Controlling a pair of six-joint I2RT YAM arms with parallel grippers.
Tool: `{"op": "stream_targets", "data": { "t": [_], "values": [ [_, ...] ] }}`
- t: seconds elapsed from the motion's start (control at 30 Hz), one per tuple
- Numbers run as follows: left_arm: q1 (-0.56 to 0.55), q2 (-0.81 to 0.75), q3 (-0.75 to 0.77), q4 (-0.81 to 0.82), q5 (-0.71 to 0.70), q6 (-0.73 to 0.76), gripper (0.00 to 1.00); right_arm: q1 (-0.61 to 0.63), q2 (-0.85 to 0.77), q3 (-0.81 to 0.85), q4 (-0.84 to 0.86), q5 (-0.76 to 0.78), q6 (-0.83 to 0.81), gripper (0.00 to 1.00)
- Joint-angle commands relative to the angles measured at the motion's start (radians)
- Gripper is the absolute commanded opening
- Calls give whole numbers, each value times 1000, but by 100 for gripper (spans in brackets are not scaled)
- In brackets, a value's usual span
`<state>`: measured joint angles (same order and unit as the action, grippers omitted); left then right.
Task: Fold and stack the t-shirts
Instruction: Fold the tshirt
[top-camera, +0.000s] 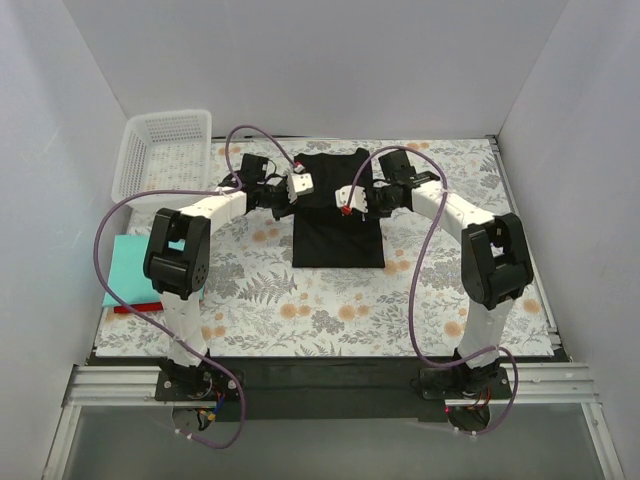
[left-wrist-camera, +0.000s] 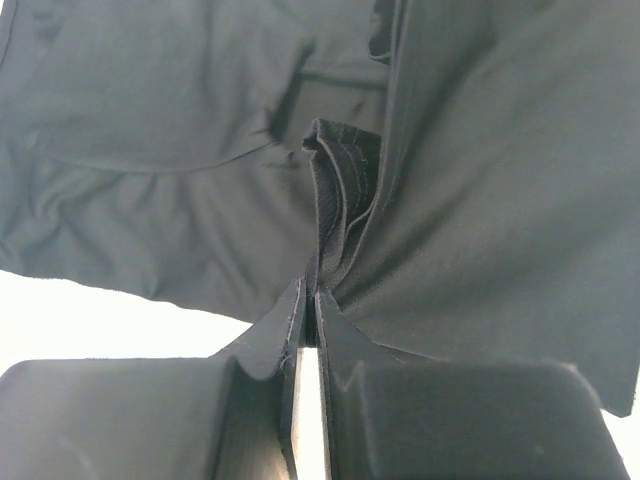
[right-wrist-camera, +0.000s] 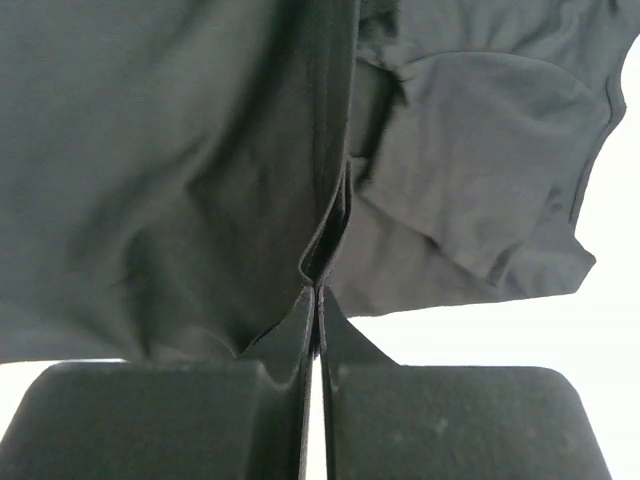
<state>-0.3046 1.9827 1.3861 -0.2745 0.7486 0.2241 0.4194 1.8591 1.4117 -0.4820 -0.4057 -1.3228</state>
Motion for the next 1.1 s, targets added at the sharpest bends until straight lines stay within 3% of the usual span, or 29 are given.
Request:
{"op": "stream_targets", "data": {
  "t": [0.0, 0.77, 0.8, 0.87, 0.9, 0.97, 1.07],
  "values": [
    [12, 31, 68, 12, 8, 26, 0, -11, 60, 79, 37, -33, -36, 1],
    [30, 143, 114, 54, -81, 60, 0, -25, 235, 173, 135, -5, -33, 1],
    [32, 151, 123, 61, -87, 55, 1, -24, 238, 173, 138, 2, -30, 4],
    [30, 154, 133, 66, -118, 32, 16, -25, 241, 187, 141, 28, -18, 23],
    [33, 148, 136, 84, -130, 18, 20, -25, 236, 194, 143, 40, -13, 37],
    [45, 137, 139, 124, -185, -55, 28, -34, 221, 236, 164, 56, 28, 51],
    [65, 75, 120, 129, -196, -159, 42, -60, 193, 305, 166, 53, 117, 54]
  ]
}}
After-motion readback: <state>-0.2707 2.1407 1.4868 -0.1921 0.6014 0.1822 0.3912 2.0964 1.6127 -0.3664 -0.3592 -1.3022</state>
